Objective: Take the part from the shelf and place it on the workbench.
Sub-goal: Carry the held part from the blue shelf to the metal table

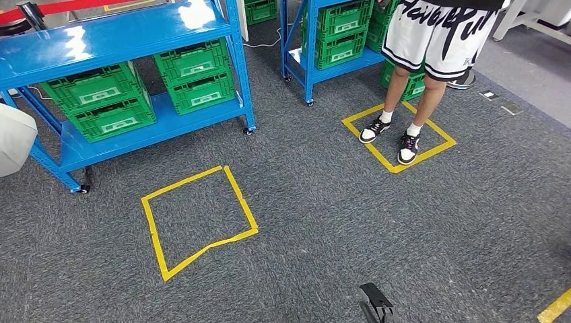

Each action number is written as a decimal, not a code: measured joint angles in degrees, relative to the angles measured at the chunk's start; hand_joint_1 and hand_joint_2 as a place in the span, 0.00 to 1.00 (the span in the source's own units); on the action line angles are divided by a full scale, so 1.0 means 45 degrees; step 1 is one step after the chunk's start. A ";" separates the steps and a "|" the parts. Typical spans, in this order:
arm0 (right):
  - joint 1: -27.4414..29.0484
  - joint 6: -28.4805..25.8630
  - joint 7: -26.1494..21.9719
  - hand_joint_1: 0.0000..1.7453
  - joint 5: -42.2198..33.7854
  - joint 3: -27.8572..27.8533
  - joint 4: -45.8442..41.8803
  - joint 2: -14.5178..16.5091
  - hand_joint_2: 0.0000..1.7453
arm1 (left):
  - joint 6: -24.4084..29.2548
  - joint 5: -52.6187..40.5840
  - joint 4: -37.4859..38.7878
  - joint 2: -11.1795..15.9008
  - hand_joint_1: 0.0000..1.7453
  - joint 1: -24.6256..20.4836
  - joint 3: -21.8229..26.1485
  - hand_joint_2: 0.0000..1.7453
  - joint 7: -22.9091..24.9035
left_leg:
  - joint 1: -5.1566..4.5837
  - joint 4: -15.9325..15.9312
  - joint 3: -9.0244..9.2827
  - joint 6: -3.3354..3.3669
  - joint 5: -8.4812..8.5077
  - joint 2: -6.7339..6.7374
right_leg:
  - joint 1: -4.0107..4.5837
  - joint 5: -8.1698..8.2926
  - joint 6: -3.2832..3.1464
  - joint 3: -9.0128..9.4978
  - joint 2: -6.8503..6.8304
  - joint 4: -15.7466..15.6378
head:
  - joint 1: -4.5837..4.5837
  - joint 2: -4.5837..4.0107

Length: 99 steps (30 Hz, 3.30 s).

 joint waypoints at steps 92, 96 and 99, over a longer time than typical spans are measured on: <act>-0.0063 0.0000 -0.0210 0.00 0.0633 -0.0053 0.0067 0.0159 0.00 | -0.0050 0.0713 -0.1766 0.2240 1.00 0.1857 0.0682 1.00 -0.0066 | 0.0460 0.0133 -0.0961 -0.0345 0.0678 -0.0657 | -0.0589 -0.0579 0.0665 0.0340 0.0211 0.0051 | -0.0092 0.0000; -0.0067 0.0002 -0.0222 0.00 0.0596 -0.0053 0.0067 0.0159 0.00 | 0.0064 0.0640 -0.1761 0.2052 1.00 0.1768 0.0629 1.00 -0.0068 | 0.0543 -0.0387 -0.0713 -0.0016 0.0939 -0.0558 | -0.0531 -0.1189 0.0753 0.0109 0.0129 0.0749 | -0.0061 0.0000; -0.0070 0.0005 -0.0219 0.00 0.0594 -0.0053 0.0067 0.0159 0.00 | 0.0079 0.0637 -0.1704 0.1906 1.00 0.1768 0.0605 1.00 -0.0067 | 0.0484 -0.0373 -0.0801 0.0033 0.0987 -0.0591 | -0.0388 -0.2348 0.0683 -0.0820 0.0093 0.2850 | -0.0040 0.0000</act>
